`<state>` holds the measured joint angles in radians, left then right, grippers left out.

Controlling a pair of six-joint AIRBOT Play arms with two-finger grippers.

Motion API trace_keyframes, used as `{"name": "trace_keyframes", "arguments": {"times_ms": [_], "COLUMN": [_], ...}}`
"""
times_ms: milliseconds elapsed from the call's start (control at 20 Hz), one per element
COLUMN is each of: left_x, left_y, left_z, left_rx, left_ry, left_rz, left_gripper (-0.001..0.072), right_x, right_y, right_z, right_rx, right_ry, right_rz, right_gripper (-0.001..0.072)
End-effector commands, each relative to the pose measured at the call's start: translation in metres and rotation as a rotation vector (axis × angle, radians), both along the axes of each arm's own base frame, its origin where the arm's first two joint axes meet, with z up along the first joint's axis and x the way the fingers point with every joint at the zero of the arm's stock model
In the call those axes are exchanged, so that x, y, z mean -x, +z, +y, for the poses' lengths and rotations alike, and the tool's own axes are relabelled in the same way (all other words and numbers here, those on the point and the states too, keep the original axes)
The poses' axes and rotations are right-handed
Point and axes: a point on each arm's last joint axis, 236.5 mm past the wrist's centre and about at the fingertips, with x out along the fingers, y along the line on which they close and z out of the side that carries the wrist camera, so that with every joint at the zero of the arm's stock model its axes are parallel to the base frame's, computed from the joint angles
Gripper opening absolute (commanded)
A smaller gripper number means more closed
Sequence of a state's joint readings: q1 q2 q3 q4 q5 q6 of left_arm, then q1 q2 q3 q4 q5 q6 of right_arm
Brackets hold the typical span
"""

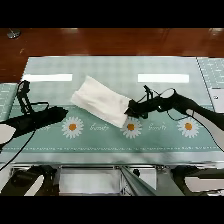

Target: Fold the shirts.

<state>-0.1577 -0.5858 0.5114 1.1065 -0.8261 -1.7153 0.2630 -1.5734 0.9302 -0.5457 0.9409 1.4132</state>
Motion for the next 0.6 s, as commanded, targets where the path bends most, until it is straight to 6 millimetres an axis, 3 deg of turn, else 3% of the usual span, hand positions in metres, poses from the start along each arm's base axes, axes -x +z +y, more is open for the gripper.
{"name": "trace_keyframes", "arguments": {"times_ms": [0, 100, 250, 400, 550], "left_x": [0.0, -0.001, -0.001, -0.001, -0.001], "left_y": [0.0, 0.0, 0.0, 0.0, 0.0], "left_z": [0.0, 0.0, 0.0, 0.0, 0.0], "left_rx": [0.0, 0.001, 0.0, 0.0, 0.0], "left_ry": [0.0, 0.002, 0.002, 0.002, 0.001], "left_rz": [0.0, -0.004, -0.004, -0.004, -0.003], "left_gripper": [0.003, 0.0031, 0.003, 0.0031, 0.003], "right_x": [-0.032, -0.058, -0.094, -0.114, -0.117], "right_y": [0.046, 0.098, 0.171, 0.238, 0.285], "right_z": [0.028, 0.024, 0.0, -0.038, -0.089], "right_rx": [-0.024, 0.045, 0.214, 0.361, 0.419], "right_ry": [0.173, 0.292, 0.348, 0.327, 0.245], "right_rz": [-0.155, -0.302, -0.482, -0.605, -0.652], "right_gripper": [0.002, 0.002, 0.0019, 0.0019, 0.0019]}}
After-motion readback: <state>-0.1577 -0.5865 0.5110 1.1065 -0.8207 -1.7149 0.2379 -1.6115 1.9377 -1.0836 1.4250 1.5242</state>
